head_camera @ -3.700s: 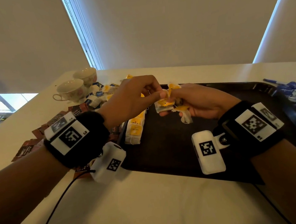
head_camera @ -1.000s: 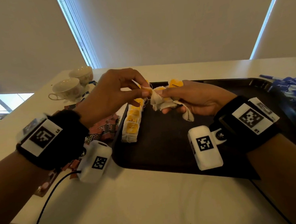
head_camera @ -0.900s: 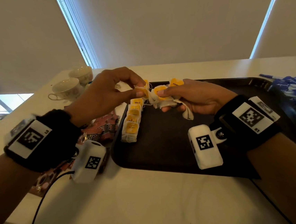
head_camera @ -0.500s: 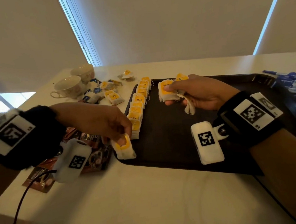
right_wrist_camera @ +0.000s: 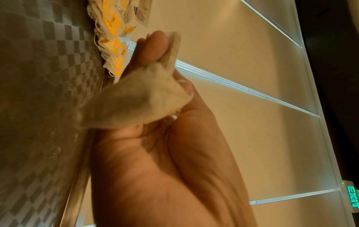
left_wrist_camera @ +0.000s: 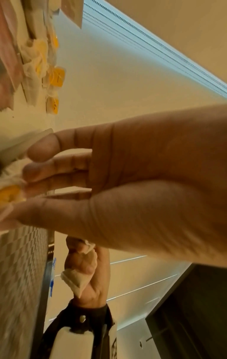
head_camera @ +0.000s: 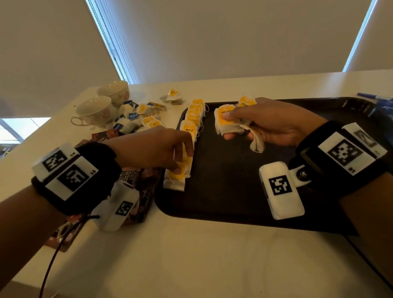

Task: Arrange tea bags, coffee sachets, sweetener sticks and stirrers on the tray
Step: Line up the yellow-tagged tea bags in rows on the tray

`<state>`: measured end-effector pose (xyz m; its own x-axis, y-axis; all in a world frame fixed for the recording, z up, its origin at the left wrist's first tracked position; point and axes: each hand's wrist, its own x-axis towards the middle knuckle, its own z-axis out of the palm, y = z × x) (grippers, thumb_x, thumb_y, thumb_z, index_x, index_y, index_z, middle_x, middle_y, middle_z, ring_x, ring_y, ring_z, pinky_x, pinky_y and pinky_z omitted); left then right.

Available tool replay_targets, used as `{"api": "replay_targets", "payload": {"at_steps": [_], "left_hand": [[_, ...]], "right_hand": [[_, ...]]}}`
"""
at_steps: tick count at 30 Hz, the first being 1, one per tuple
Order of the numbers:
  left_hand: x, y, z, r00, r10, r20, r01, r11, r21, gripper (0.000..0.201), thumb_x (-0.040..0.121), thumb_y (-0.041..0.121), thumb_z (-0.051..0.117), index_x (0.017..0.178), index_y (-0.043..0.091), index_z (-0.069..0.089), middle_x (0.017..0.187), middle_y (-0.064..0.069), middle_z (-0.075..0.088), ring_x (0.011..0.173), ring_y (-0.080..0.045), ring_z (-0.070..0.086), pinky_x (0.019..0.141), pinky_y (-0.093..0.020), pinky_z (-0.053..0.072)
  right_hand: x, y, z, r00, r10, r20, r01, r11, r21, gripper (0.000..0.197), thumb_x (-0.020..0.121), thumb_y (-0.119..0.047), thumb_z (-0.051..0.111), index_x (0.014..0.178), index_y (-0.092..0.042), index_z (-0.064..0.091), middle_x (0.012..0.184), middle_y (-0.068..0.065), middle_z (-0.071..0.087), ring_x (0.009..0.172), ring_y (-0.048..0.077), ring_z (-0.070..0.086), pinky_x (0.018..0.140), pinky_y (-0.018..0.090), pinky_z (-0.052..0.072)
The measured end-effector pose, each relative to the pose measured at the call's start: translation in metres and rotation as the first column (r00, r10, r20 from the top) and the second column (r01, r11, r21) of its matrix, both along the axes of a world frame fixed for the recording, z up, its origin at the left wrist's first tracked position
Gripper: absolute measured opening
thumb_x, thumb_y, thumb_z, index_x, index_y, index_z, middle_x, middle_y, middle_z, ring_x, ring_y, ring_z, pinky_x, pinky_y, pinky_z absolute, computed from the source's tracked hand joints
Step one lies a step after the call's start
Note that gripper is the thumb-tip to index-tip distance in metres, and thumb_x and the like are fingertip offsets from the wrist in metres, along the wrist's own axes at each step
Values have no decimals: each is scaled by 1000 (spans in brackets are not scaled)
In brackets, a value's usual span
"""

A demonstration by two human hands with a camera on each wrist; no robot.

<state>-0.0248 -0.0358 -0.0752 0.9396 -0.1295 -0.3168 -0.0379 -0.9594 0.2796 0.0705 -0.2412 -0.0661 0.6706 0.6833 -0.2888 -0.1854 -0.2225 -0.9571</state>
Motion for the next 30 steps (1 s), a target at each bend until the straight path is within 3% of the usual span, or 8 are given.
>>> {"api": "replay_targets", "payload": {"at_steps": [4, 7, 10, 15, 19, 22, 26, 30], "left_hand": [[-4, 2, -1, 990, -45, 134, 41, 999, 36, 24, 80, 22, 73, 90, 32, 53, 87, 16, 52, 75, 10, 51, 65, -7, 42], [-11, 5, 0, 995, -77, 61, 76, 997, 26, 23, 79, 25, 72, 83, 39, 55, 87, 16, 55, 80, 3, 54, 67, -13, 47], [-15, 7, -8, 986, -166, 3, 165, 980, 115, 22, 82, 26, 69, 90, 42, 56, 91, 22, 50, 85, 7, 52, 70, -7, 42], [-13, 7, -16, 981, -173, 87, 160, 977, 141, 18, 85, 20, 67, 100, 28, 63, 96, 18, 48, 90, -1, 54, 75, -12, 44], [-12, 6, -13, 984, -167, 61, 157, 978, 141, 20, 85, 23, 67, 102, 29, 62, 92, 20, 49, 87, 2, 53, 71, -10, 42], [-11, 2, 1, 978, -76, 194, 69, 997, 44, 18, 85, 35, 64, 102, 32, 61, 89, 20, 57, 84, 6, 57, 68, -7, 44], [-8, -14, 16, 827, 165, 537, -5, 958, -286, 28, 78, 48, 62, 96, 27, 63, 84, 14, 63, 82, 3, 60, 65, -5, 46], [1, -32, 17, 803, 175, 570, 4, 955, -297, 21, 80, 32, 72, 96, 21, 64, 88, 8, 65, 80, -4, 61, 65, -7, 46]], "right_hand": [[0, 0, 0, 1000, 6, 11, -6, 1000, -11, 29, 93, -18, 53, 120, -7, 50, 84, 9, 68, 49, 4, 64, 37, 12, 40], [0, 1, -1, 1000, 5, 12, -4, 1000, -14, 29, 93, -18, 54, 119, -8, 50, 80, 7, 69, 50, 4, 64, 37, 12, 40], [0, 1, -1, 1000, 12, 1, -11, 1000, -19, 26, 93, -17, 53, 118, -9, 50, 80, 8, 69, 51, 5, 65, 37, 12, 40], [-2, 1, -1, 998, 66, -22, -66, 998, -21, 17, 93, -6, 49, 110, -9, 49, 89, 11, 69, 62, 8, 69, 40, 12, 42], [-5, 1, 0, 991, 124, -43, -125, 992, -18, 17, 92, -1, 46, 104, -14, 48, 93, 11, 69, 70, 12, 71, 41, 13, 45], [-6, 0, 1, 989, 141, -34, -142, 989, -32, 18, 92, -2, 48, 108, -13, 49, 87, 9, 70, 63, 10, 70, 40, 13, 45], [-7, 0, 1, 987, 163, 3, -163, 985, -50, 15, 93, -4, 49, 104, -13, 50, 72, 2, 72, 51, 4, 65, 39, 10, 42], [-8, 1, 0, 979, 205, 12, -204, 979, -29, 13, 93, -6, 49, 105, -11, 53, 75, 3, 74, 58, 6, 68, 41, 11, 42]]}}
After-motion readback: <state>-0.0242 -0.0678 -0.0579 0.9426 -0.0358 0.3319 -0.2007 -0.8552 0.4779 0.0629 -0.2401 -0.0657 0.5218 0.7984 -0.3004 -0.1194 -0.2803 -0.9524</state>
